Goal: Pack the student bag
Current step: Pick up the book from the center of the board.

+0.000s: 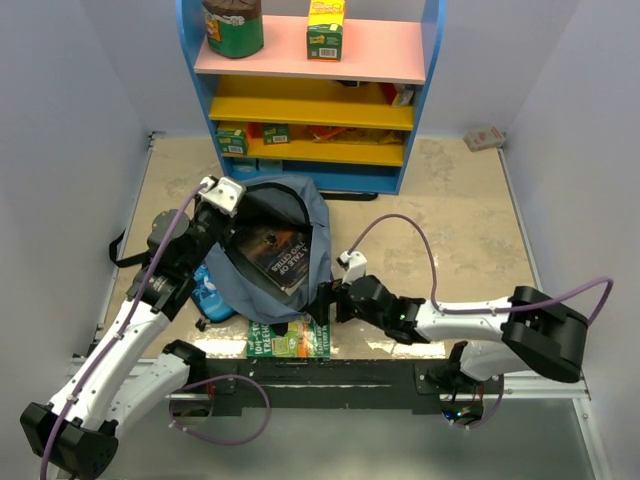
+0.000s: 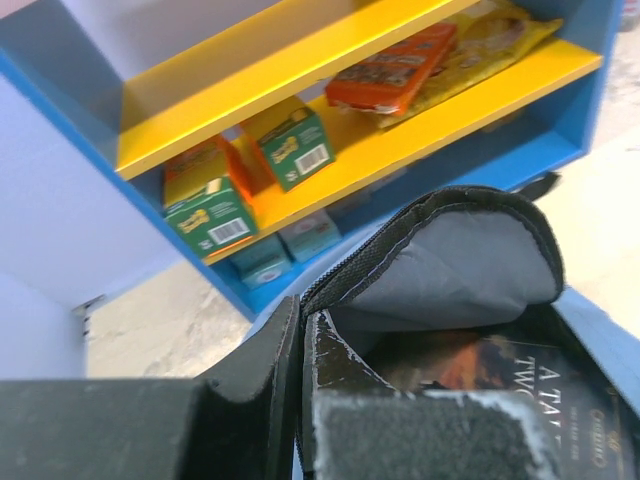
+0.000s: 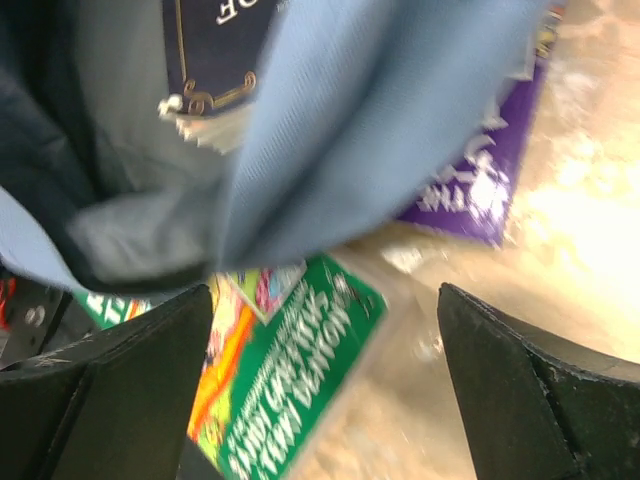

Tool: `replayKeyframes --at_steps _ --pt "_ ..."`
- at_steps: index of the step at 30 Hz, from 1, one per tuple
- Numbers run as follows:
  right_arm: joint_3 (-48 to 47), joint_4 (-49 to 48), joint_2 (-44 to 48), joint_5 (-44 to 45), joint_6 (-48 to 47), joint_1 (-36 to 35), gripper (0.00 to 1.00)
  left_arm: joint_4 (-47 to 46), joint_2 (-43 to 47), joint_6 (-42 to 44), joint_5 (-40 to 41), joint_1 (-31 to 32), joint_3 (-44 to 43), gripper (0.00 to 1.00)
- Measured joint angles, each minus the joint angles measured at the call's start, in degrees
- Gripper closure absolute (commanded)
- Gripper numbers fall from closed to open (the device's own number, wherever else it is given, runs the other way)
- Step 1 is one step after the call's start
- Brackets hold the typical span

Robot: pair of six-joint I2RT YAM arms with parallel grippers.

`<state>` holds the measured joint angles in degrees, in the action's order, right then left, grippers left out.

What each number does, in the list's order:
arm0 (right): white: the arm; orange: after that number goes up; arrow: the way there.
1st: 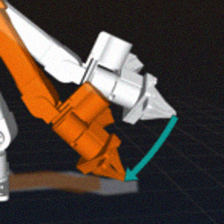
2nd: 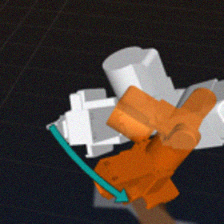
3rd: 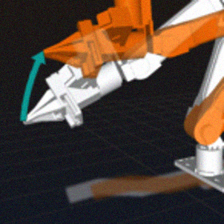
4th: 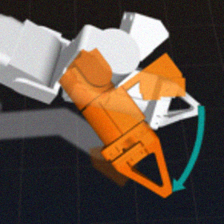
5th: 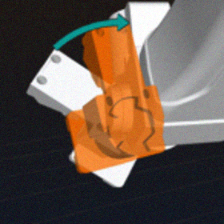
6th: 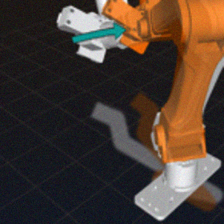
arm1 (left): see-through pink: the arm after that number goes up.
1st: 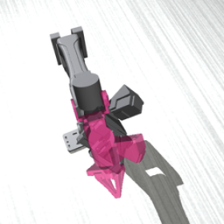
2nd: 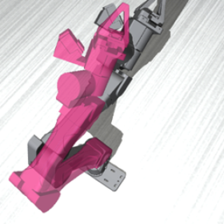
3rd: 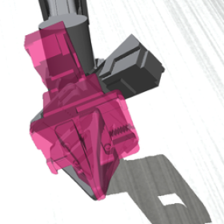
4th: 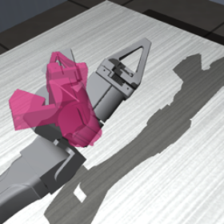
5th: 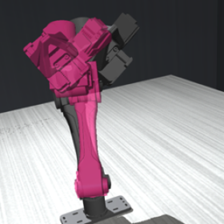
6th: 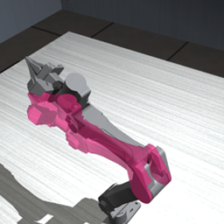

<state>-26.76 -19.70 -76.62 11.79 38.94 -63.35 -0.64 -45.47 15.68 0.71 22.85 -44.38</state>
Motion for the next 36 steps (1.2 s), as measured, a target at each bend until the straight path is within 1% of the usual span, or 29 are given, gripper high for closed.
replayKeyframes --at_steps 2,6,8,10,13,18,21,25,34,36 --pt "3.67 -2.82 3.43 0.15 -0.09 -0.04 0.03 -0.31 0.00 0.59 1.44 -0.02 0.11 1.00" --pt "11.58 -7.91 14.27 0.96 0.00 -0.13 0.02 -0.63 0.35 1.22 2.25 -0.20 0.52 0.99" --pt "13.51 -9.79 18.49 1.75 0.00 -0.13 0.02 -1.11 0.96 1.25 2.25 -0.28 1.42 0.99" --pt "13.84 -11.41 19.82 2.25 -0.17 -0.13 0.02 -1.95 1.46 1.33 2.75 -0.37 2.36 1.00" --pt "13.49 -13.40 16.57 2.21 -1.27 -0.13 0.02 -3.19 1.62 1.46 4.96 -0.66 3.02 1.00" --pt "11.87 -15.15 3.87 1.60 -4.26 -0.13 0.02 -3.52 1.73 1.46 7.45 -0.83 3.02 1.00" --pt "9.97 -16.02 -1.75 1.03 -6.67 -0.13 0.02 -3.54 1.73 1.46 7.56 -0.92 3.02 0.99" --pt "8.09 -18.32 -5.16 0.90 -9.86 -0.13 0.02 -3.17 1.70 1.42 5.75 -1.11 2.97 0.97" --pt "4.46 -24.20 -13.99 -1.68 -16.09 -1.29 0.12 -2.27 1.73 1.40 1.46 -1.79 2.95 0.96" --pt "3.78 -24.92 -15.06 -1.92 -16.57 -2.43 0.17 -2.19 1.73 1.38 1.01 -1.86 2.93 0.96"
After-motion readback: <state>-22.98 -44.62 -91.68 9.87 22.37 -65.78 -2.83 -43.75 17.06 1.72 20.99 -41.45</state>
